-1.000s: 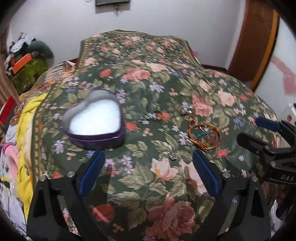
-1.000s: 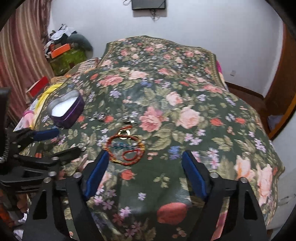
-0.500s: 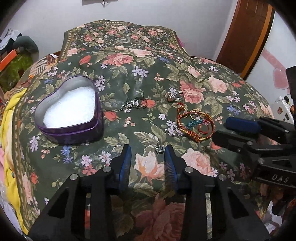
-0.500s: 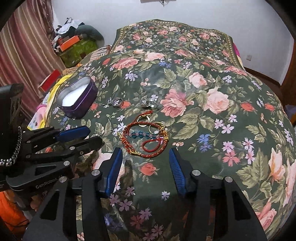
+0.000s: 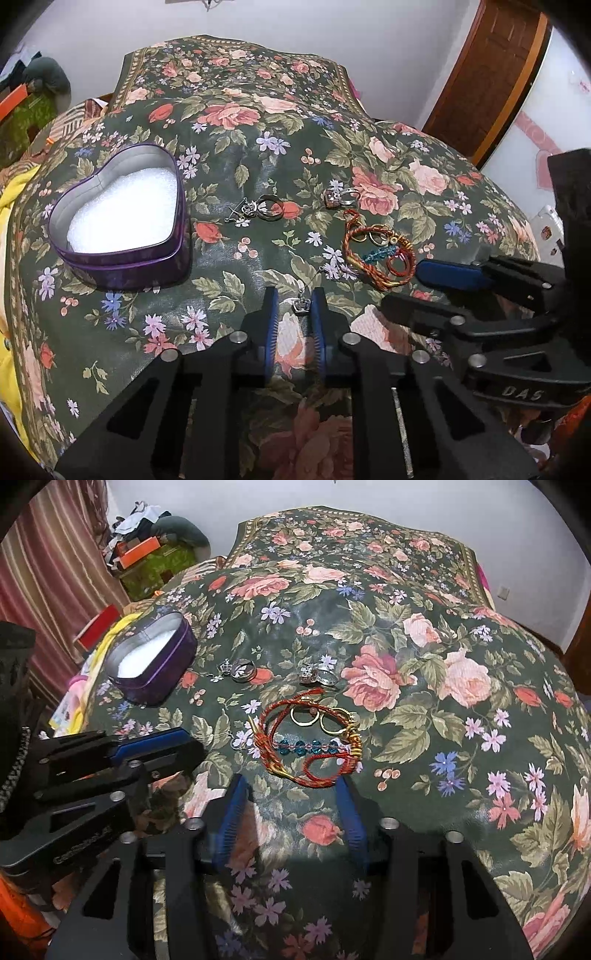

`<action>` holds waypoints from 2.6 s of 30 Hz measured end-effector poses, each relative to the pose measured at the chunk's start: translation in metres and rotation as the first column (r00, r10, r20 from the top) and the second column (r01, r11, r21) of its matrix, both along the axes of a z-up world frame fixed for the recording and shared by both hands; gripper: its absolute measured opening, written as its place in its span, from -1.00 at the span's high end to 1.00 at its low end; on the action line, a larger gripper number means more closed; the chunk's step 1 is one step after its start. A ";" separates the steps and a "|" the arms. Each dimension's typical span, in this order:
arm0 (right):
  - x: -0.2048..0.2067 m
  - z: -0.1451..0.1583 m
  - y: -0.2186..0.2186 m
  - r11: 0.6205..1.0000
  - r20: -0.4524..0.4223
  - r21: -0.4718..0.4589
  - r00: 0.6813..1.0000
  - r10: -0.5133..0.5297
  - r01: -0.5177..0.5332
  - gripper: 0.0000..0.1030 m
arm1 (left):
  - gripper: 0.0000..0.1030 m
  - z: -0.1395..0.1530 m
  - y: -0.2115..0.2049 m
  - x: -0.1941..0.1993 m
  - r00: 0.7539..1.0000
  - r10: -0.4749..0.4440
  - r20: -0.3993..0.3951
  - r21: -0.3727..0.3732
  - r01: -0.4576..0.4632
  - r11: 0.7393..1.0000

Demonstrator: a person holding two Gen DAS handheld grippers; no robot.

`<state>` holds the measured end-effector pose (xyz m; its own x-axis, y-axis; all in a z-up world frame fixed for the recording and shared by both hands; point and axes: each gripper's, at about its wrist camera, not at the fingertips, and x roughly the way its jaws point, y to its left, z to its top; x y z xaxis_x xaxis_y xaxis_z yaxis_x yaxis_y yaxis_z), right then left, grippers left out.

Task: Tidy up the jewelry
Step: 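Move the right tool down toward the red braided bracelet, then close the right gripper on the red braided bracelet and lift it, then carry the bracelet in the right gripper over the purple heart tin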

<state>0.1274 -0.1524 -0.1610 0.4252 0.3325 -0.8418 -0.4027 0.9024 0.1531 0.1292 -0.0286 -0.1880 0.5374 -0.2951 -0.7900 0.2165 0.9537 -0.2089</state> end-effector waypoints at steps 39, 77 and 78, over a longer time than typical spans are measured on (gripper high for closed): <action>0.035 0.003 -0.016 0.997 0.023 -0.072 0.999 -0.033 0.034 0.88 | 0.83 0.003 0.018 -0.003 0.999 0.053 0.003 -0.003 -0.053 0.999; 0.000 0.078 -0.067 0.979 0.200 0.125 0.962 -0.184 0.161 0.88 | 0.83 0.039 0.013 -0.012 0.993 0.091 0.071 0.034 -0.093 0.995; -0.001 0.080 -0.066 0.979 0.206 0.126 0.961 -0.182 0.159 0.88 | 0.83 0.044 0.014 -0.014 0.992 0.093 0.081 0.028 -0.095 0.995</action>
<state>0.1266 -0.2182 -0.0806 0.6511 0.3224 -0.6871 -0.2784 0.9436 0.1791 0.1155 -0.0142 -0.1444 0.6228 -0.2159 -0.7520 0.1404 0.9764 -0.1641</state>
